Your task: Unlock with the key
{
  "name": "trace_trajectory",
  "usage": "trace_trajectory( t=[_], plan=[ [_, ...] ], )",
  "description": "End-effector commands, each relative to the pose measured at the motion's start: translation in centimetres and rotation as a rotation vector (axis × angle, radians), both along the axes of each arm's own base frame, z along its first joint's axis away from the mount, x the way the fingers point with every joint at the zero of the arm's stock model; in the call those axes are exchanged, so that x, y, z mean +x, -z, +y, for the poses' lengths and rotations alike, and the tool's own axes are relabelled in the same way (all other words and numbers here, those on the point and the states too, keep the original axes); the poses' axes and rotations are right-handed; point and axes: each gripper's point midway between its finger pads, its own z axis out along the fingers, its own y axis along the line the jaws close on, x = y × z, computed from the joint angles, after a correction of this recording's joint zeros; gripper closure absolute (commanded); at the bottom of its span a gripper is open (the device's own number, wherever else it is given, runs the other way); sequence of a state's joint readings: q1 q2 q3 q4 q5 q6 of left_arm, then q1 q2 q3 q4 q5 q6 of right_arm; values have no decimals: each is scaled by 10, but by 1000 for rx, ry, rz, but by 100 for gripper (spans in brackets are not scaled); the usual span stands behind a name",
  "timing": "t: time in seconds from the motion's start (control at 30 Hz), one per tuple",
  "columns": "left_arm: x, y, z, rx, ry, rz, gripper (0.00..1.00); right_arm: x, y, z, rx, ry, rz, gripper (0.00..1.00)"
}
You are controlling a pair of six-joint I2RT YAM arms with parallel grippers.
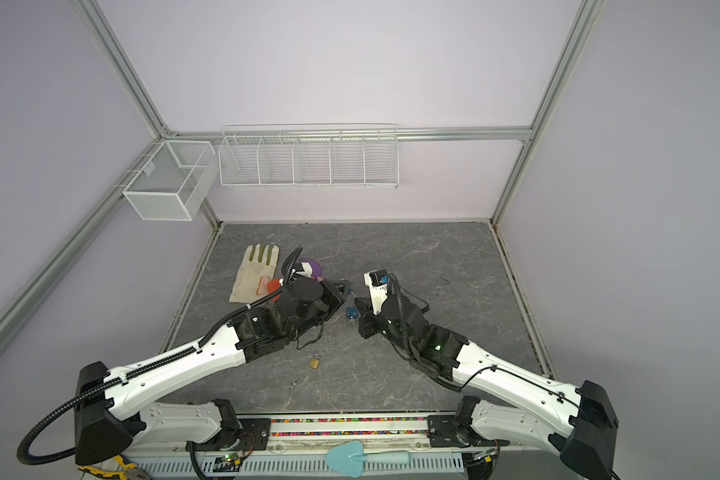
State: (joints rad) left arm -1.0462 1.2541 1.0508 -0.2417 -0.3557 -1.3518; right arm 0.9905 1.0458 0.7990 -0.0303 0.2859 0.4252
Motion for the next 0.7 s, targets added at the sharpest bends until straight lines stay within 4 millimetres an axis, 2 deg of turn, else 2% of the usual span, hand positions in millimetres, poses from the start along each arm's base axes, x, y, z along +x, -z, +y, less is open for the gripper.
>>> trace_trajectory(
  t=[0.0, 0.43, 0.53, 0.67],
  plan=[
    [5, -12, 0, -26, -20, -25, 100, 3, -14, 5, 9, -4, -40, 94],
    [6, -10, -9, -70, -6, -18, 100, 9, -5, 8, -4, 21, -8, 94],
    [5, -10, -9, -70, -3, -15, 100, 12, -4, 1, 2, 57, -4, 93],
    [5, -7, -7, -62, -5, -14, 100, 16, -13, -7, 2, 90, -17, 94]
  ],
)
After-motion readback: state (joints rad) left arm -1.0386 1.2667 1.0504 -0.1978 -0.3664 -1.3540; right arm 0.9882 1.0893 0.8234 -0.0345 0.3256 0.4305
